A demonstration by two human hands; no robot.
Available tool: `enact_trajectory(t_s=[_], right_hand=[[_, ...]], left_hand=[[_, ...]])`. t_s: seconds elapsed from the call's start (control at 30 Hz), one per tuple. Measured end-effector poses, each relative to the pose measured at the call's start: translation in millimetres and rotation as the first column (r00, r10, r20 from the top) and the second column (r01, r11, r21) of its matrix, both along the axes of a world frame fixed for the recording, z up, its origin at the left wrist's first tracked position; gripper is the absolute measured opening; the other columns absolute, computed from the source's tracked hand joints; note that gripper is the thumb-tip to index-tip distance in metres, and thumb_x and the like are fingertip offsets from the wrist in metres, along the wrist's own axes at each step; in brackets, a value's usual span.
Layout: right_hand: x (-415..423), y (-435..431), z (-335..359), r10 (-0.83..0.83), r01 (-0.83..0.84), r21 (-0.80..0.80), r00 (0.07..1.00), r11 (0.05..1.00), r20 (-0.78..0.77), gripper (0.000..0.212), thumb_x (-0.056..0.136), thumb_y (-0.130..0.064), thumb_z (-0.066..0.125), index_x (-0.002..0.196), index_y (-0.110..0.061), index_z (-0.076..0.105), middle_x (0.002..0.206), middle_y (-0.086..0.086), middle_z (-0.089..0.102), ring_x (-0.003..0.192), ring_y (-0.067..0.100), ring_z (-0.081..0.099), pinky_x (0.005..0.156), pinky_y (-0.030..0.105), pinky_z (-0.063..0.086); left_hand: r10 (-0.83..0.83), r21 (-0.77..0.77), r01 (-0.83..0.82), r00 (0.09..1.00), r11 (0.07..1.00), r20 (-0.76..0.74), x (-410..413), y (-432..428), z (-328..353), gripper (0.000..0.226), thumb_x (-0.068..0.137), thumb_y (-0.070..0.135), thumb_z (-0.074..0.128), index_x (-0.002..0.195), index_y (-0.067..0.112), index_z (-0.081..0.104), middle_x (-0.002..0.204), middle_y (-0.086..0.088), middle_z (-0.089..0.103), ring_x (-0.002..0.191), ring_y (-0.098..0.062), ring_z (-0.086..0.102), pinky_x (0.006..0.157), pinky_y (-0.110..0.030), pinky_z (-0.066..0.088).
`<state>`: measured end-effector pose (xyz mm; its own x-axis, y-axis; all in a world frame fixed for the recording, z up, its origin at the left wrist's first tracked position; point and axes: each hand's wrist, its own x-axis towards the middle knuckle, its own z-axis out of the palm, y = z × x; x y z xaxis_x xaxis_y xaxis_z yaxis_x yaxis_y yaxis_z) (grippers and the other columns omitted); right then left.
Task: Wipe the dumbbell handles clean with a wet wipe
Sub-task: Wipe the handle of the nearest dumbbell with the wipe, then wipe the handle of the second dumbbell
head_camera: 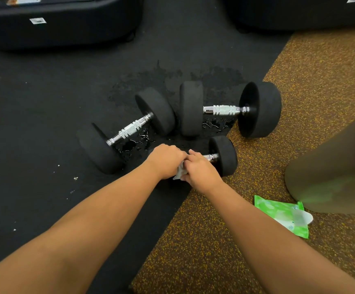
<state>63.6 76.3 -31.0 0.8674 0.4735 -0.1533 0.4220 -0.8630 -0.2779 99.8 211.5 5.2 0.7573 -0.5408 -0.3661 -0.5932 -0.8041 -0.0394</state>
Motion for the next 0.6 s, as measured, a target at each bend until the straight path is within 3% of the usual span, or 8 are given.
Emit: enact_trajectory(t_s=[0.1,0.2,0.3,0.47,0.6], right_hand=[[-2,5,3,0.013,-0.014,0.019,1.000,1.000,0.004,0.032,0.088,-0.015,0.060,0.116,-0.002,0.059,0.128,0.014,0.054,0.130,0.031,0.037,0.114,0.027,0.006],[-1,10,0,-0.012,0.014,0.062,1.000,0.998,-0.029,0.026,0.086,-0.016,0.061,0.110,-0.006,0.064,0.120,0.014,0.057,0.125,0.033,0.041,0.111,0.032,0.020],[-1,12,5,-0.029,0.031,0.035,0.998,0.999,-0.056,0.021,0.087,-0.015,0.058,0.106,-0.009,0.064,0.112,0.010,0.058,0.108,0.026,0.048,0.092,0.031,0.037],[5,17,17,-0.040,0.040,-0.013,0.999,0.999,-0.023,0.016,0.086,-0.009,0.056,0.102,-0.005,0.058,0.104,0.012,0.060,0.099,0.026,0.052,0.079,0.032,0.042],[6,21,25,-0.109,0.109,-0.008,0.994,0.994,-0.022,0.024,0.085,-0.009,0.058,0.106,-0.007,0.048,0.102,0.012,0.061,0.094,0.029,0.057,0.073,0.036,0.043]], left_hand=[[0.015,-0.042,-0.015,1.000,0.999,-0.010,-1,5,0,0.026,0.085,0.018,0.052,0.110,0.019,0.057,0.107,-0.003,0.064,0.101,-0.027,0.063,0.082,-0.039,0.048],[0.002,-0.047,-0.002,1.000,0.999,-0.012,-4,7,2,0.026,0.086,0.020,0.052,0.112,0.018,0.057,0.109,-0.004,0.063,0.102,-0.027,0.062,0.084,-0.039,0.047],[0.008,-0.059,-0.008,1.000,0.998,-0.002,-6,8,3,0.024,0.086,0.020,0.053,0.110,0.017,0.057,0.110,-0.003,0.062,0.103,-0.026,0.060,0.085,-0.037,0.044],[0.034,-0.113,-0.033,0.999,0.993,0.010,-4,20,6,0.021,0.085,0.025,0.055,0.105,0.017,0.057,0.105,-0.003,0.061,0.103,-0.025,0.059,0.084,-0.038,0.044],[0.103,-0.175,-0.103,0.995,0.979,-0.011,-5,31,10,0.018,0.088,0.028,0.052,0.101,0.017,0.059,0.103,-0.002,0.060,0.101,-0.024,0.059,0.079,-0.036,0.045]])
